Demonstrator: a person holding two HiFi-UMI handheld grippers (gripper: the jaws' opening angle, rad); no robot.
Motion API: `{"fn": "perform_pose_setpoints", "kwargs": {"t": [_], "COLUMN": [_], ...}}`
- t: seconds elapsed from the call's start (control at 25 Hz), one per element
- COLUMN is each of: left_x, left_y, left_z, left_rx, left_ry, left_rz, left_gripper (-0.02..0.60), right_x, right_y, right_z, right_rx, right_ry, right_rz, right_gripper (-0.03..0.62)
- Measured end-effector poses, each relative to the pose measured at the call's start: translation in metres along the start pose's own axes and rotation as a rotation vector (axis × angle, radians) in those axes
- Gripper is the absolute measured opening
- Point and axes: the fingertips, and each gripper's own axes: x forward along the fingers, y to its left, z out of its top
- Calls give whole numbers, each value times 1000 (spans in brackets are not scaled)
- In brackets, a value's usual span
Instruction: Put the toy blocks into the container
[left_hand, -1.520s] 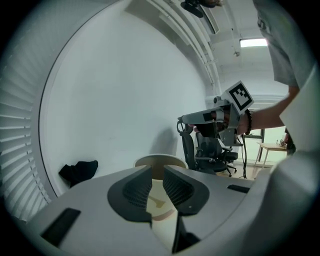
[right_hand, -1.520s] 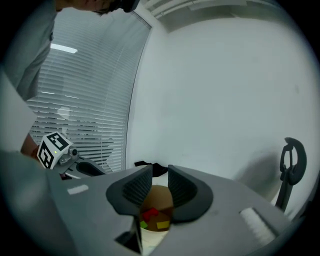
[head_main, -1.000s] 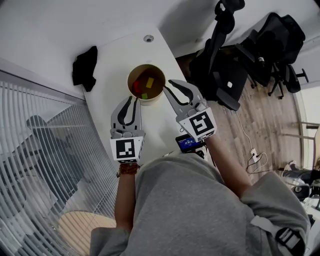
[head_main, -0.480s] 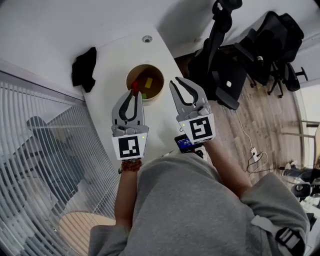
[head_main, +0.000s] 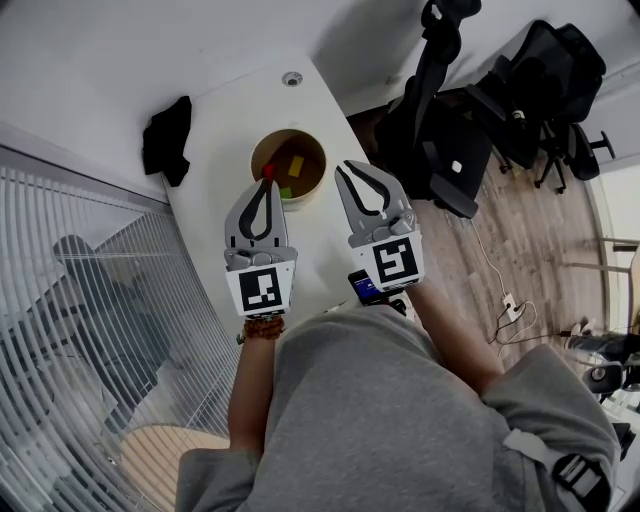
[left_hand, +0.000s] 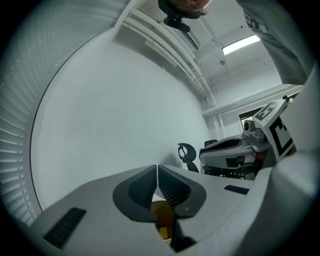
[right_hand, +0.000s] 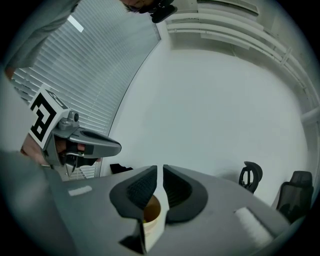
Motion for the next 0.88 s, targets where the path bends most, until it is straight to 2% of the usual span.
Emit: {"fn": "perform_pose_setpoints", "kwargs": {"t": [0.2, 0.88], "left_x": [3, -10], "left_y": [1, 11], "left_z": [-7, -39], "left_rx": [-2, -24], "left_ry": [-16, 56], "left_rz": [7, 23], "left_gripper": [10, 9], "right_x": [3, 8], "right_y": [3, 19], "right_z": [-9, -30], "right_rx": [-8, -33], "right_ry": [14, 72], "right_rz": [4, 67], "right_gripper": [40, 40]}}
